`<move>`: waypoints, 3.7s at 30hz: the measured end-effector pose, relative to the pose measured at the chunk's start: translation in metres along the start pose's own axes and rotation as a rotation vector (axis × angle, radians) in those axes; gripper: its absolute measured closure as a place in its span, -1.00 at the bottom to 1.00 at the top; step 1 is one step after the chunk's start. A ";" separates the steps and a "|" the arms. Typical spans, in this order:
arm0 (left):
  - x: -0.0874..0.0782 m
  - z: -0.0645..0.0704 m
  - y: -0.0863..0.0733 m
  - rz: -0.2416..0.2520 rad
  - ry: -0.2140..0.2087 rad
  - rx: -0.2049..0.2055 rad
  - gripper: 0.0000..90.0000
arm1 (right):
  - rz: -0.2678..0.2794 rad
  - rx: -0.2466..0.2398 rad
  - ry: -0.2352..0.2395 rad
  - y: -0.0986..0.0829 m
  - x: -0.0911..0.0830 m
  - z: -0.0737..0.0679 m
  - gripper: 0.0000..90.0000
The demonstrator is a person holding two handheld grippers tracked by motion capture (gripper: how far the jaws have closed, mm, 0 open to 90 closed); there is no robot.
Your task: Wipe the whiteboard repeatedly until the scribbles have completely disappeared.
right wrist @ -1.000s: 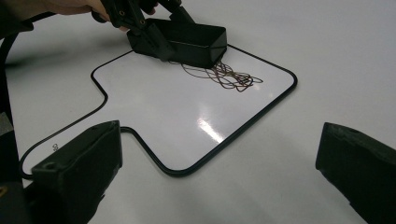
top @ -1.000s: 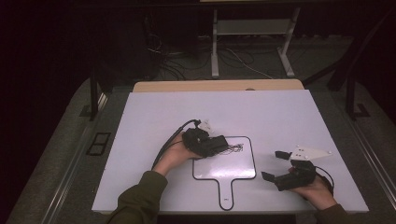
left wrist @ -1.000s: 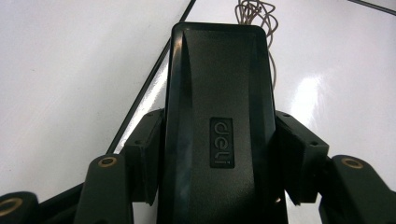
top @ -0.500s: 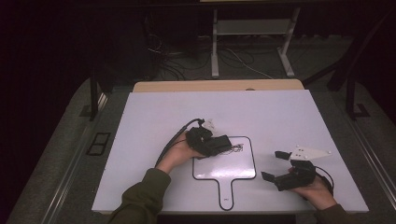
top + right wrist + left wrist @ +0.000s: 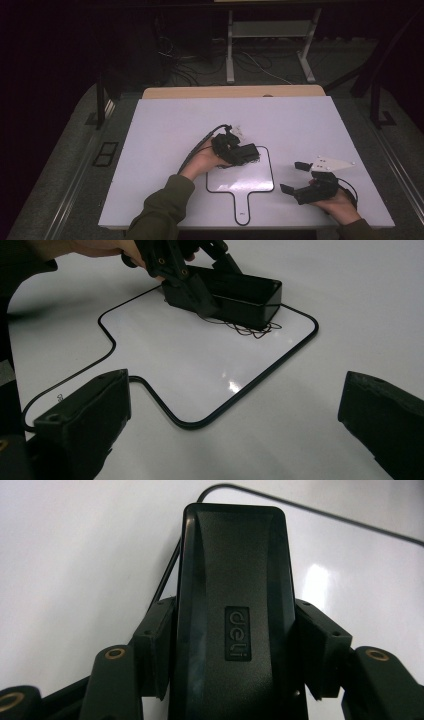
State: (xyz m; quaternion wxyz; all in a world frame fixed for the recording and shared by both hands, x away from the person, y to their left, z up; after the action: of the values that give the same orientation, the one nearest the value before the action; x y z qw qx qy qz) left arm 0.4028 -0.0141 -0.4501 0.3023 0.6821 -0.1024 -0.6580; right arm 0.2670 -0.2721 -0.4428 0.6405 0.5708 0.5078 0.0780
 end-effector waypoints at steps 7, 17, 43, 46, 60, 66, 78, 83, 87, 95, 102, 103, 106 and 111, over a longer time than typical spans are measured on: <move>0.009 0.002 0.016 -0.018 -0.008 0.024 -0.12 | 0.001 -0.001 0.001 0.000 0.000 0.000 -1.00; 0.016 0.004 0.026 -0.029 -0.017 0.044 -0.12 | 0.002 -0.001 0.003 0.000 0.000 0.001 -1.00; -0.015 0.009 -0.021 -0.020 -0.016 0.029 -0.12 | -0.003 0.006 0.001 -0.001 0.001 0.002 -1.00; -0.021 0.008 -0.029 -0.027 -0.014 0.031 -0.12 | -0.004 0.004 0.002 -0.001 0.001 0.001 -1.00; -0.026 0.007 -0.036 -0.033 -0.007 0.019 -0.12 | -0.003 0.007 -0.001 -0.001 0.001 0.002 -1.00; -0.015 0.007 -0.020 -0.026 -0.013 0.026 -0.12 | -0.001 0.005 -0.001 -0.001 0.000 0.002 -1.00; 0.010 0.010 0.016 -0.023 -0.024 0.033 -0.12 | 0.003 0.005 0.005 -0.001 -0.001 0.002 -1.00; 0.017 0.010 0.027 -0.030 -0.026 0.047 -0.12 | 0.003 0.004 0.006 -0.001 -0.001 0.002 -1.00; 0.022 0.010 0.035 -0.027 -0.024 0.047 -0.12 | 0.003 0.004 0.006 -0.001 -0.001 0.002 -1.00; 0.020 0.009 0.033 -0.047 -0.032 0.060 -0.12 | 0.005 0.005 0.004 -0.002 -0.002 0.003 -1.00; 0.009 0.010 0.017 -0.043 -0.029 0.043 -0.12 | 0.001 0.004 0.003 -0.002 -0.001 0.003 -1.00; 0.006 0.010 0.013 -0.044 -0.030 0.041 -0.12 | 0.001 0.004 0.003 -0.002 -0.001 0.003 -1.00; 0.000 0.010 0.004 -0.045 -0.024 0.034 -0.12 | -0.001 0.003 0.002 -0.002 0.000 0.003 -1.00; -0.013 0.009 -0.014 -0.055 -0.016 0.031 -0.12 | -0.002 0.005 0.001 -0.002 0.000 0.002 -1.00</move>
State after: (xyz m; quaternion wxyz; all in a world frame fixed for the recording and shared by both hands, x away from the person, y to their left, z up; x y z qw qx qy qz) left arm 0.3896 0.0012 -0.4467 0.2726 0.6838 -0.0964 -0.6699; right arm 0.2677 -0.2740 -0.4446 0.6390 0.5717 0.5088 0.0764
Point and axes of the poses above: each handheld gripper's, and its own axes: x roughly forward along the jaws, y roughly out of its top, z roughly to its right, the point moved 2 cm from there along x, roughly forward along the jaws, and after that the axes turned 4 degrees about -z, right-handed, at the moved point
